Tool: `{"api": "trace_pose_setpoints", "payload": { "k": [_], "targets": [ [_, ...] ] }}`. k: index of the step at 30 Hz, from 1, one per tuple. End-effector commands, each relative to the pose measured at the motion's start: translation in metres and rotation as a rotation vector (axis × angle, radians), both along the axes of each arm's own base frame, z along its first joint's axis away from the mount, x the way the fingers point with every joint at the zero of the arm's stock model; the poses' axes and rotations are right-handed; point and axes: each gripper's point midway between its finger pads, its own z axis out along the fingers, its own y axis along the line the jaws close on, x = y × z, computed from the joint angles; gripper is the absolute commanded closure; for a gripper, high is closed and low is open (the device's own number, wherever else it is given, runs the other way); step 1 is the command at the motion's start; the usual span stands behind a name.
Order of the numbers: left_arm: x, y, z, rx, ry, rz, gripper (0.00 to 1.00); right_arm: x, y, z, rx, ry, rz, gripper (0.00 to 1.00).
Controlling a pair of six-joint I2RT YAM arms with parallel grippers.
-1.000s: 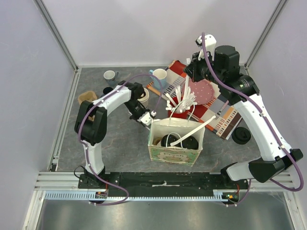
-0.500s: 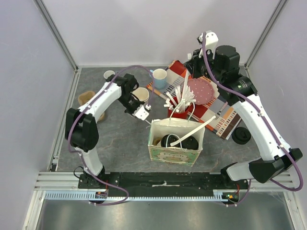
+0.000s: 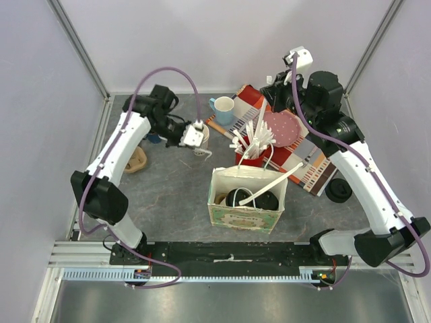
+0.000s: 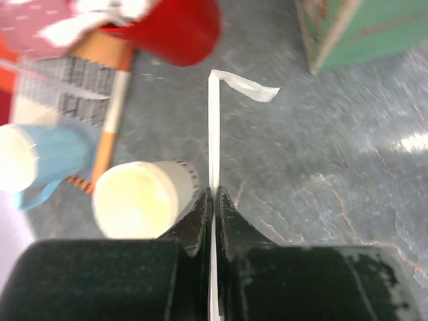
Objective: Pack the takeout coffee
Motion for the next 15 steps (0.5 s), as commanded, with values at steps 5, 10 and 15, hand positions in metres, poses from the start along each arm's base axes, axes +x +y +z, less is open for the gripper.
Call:
{"api": "trace_pose_setpoints", "payload": {
  "k": [5, 10, 15],
  "targets": [
    [-0.016, -0.038, 0.155, -0.467, 0.303, 0.310, 0.98, -0.008, -0.004, 0.006, 0.030, -0.048, 0.013, 1.00],
    [-0.027, -0.063, 0.239, -0.779, 0.408, 0.234, 0.98, -0.009, -0.004, 0.010, 0.029, -0.058, 0.025, 1.00],
    [-0.052, -0.083, 0.275, -0.923, 0.569, 0.334, 0.98, -0.010, -0.006, 0.014, 0.021, -0.074, 0.034, 1.00]
  ]
}}
